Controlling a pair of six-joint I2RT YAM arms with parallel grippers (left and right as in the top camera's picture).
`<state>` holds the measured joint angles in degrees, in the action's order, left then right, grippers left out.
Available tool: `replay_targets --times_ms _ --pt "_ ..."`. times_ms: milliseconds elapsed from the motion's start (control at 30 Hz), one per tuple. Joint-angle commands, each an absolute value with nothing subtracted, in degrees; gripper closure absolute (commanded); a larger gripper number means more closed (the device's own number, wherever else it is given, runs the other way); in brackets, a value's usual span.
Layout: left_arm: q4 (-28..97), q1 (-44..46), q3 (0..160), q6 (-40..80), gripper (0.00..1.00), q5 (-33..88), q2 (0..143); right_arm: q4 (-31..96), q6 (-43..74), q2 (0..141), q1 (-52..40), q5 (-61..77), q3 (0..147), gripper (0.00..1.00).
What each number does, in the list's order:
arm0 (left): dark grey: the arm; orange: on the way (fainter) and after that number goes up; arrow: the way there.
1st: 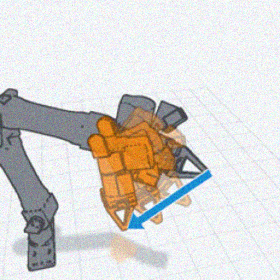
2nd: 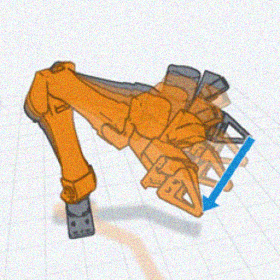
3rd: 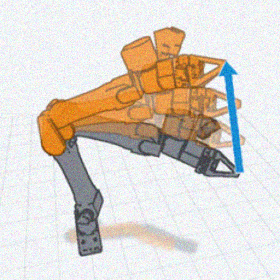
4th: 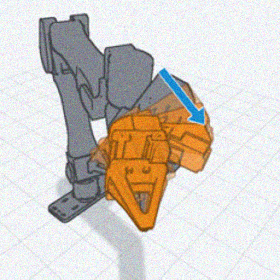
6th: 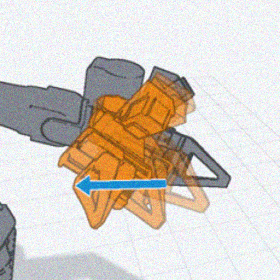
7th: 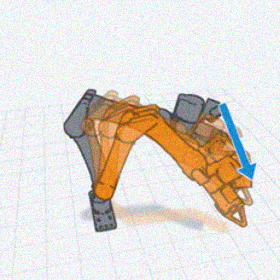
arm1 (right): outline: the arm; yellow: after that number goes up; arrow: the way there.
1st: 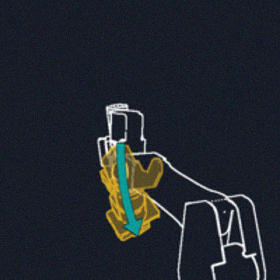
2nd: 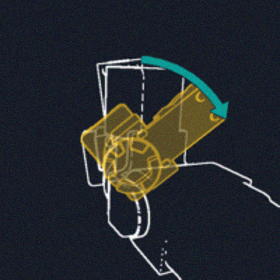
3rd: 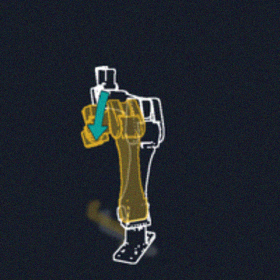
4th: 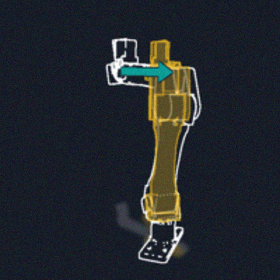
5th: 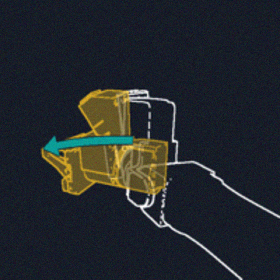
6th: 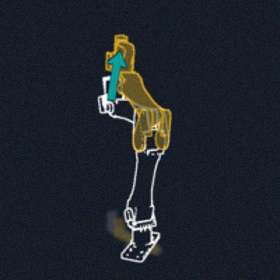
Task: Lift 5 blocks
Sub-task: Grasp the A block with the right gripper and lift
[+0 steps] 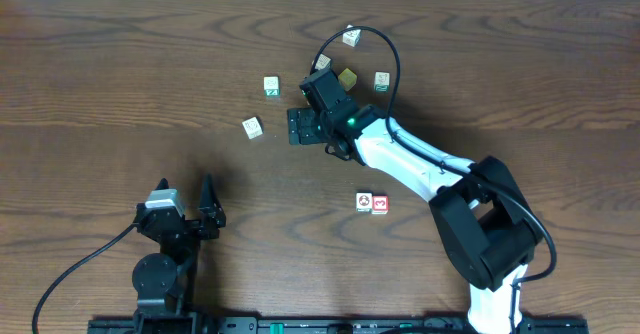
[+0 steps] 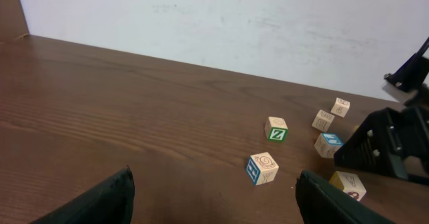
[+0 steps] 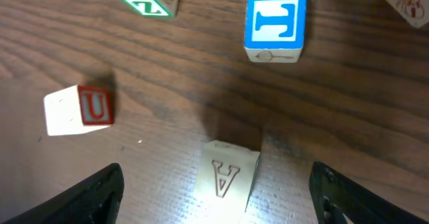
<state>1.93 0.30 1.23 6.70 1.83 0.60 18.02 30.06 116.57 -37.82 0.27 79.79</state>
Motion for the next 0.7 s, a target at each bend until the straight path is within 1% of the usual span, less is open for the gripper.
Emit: replay_targets --times_ms 0,133,300,433,667 --pt "4.0 0.5 0.2 7.2 0.23 1.5 0.2 17.5 33.2 118.0 -39.0 -1.4 80.9 0.18" --pt "4.0 0.5 0.2 7.2 0.23 1.5 0.2 17.7 33.7 118.3 -39.1 -2.1 80.9 0.24" --pt "4.0 0.5 0.2 7.2 0.23 1.5 0.2 18.0 33.8 118.7 -39.1 -2.1 80.9 0.25" --pt "4.0 0.5 0.2 7.2 0.23 1.5 0.2 18.0 33.8 119.1 -39.1 -3.3 80.9 0.33" --pt "4.0 0.5 0.2 7.2 0.23 1.5 0.2 16.9 33.9 121.1 -39.1 -3.5 80.9 0.35"
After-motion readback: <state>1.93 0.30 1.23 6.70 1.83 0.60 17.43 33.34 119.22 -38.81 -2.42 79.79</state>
